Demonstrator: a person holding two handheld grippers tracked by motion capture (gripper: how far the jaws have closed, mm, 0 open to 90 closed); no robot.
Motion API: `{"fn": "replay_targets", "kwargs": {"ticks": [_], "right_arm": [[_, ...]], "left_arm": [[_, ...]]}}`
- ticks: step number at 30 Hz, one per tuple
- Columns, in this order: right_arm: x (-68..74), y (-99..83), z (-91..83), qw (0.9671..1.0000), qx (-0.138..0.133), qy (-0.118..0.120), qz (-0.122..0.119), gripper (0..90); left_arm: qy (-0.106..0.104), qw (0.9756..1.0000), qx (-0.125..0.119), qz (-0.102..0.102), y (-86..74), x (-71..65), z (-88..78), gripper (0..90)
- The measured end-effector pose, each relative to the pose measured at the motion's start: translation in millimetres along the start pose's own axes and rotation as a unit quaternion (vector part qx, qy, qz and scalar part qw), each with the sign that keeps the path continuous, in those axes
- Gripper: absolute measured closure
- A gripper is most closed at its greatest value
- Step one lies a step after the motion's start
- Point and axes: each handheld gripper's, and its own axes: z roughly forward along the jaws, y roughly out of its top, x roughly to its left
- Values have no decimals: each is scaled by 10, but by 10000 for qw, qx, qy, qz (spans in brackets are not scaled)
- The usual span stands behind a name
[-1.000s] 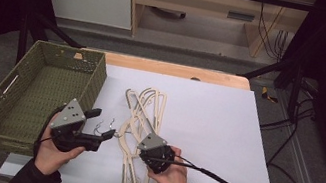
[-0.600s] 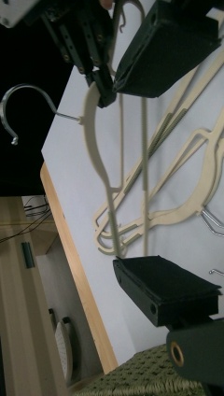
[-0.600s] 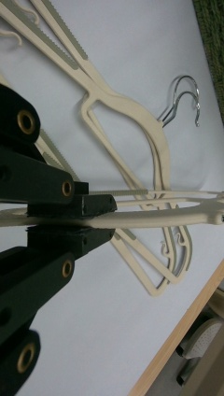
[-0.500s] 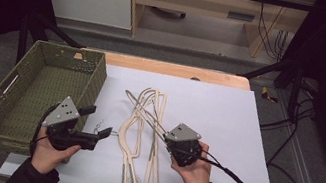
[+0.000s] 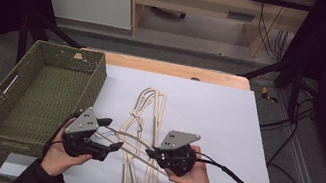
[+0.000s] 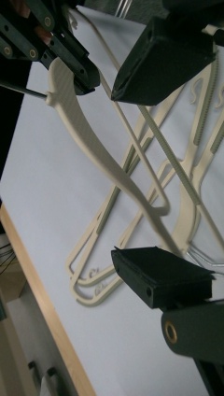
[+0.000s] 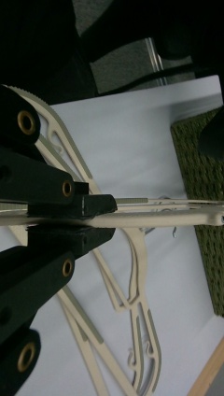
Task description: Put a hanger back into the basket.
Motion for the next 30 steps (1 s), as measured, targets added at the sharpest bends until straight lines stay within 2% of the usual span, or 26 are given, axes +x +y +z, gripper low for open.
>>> {"fn": "replay_targets", "kwargs": {"ticks": [2, 5, 7, 10, 12, 18, 20, 25, 28, 30], "right_arm": [[15, -2, 21, 9999, -5, 113, -9, 870], [20, -5, 16, 9998, 13, 210, -68, 870], [25, -5, 8, 9996, 23, 271, -89, 870], [32, -4, -1, 9994, 57, 323, -113, 870], [29, -7, -8, 9993, 110, 337, -149, 870], [15, -3, -60, 9988, 214, 391, -196, 867], [12, 2, -95, 9989, 227, 339, -213, 857], [-23, 7, -202, 9998, 147, 80, -110, 813], [-32, 1, -218, 9995, 187, -199, -135, 785], [-39, -4, -212, 9994, 88, -305, -156, 754]], "left_arm": [[-123, 9998, 131, 80, -13, -11, 56, 267], [-235, 9992, 310, 93, -42, -9, 139, 340], [-302, 9989, 357, 89, -57, 2, 193, 395], [-314, 9982, 466, 193, -58, 12, 254, 481], [-364, 9983, 432, 170, -56, 23, 270, 580], [-411, 9967, 568, 406, -15, -67, 274, 655], [-415, 9963, 598, 452, 6, -117, 262, 682], [-512, 9960, 602, 418, 35, -248, 263, 764], [-559, 9962, 610, 259, 38, -286, 272, 789], [-626, 9959, 623, 188, 30, -285, 277, 798]]}}
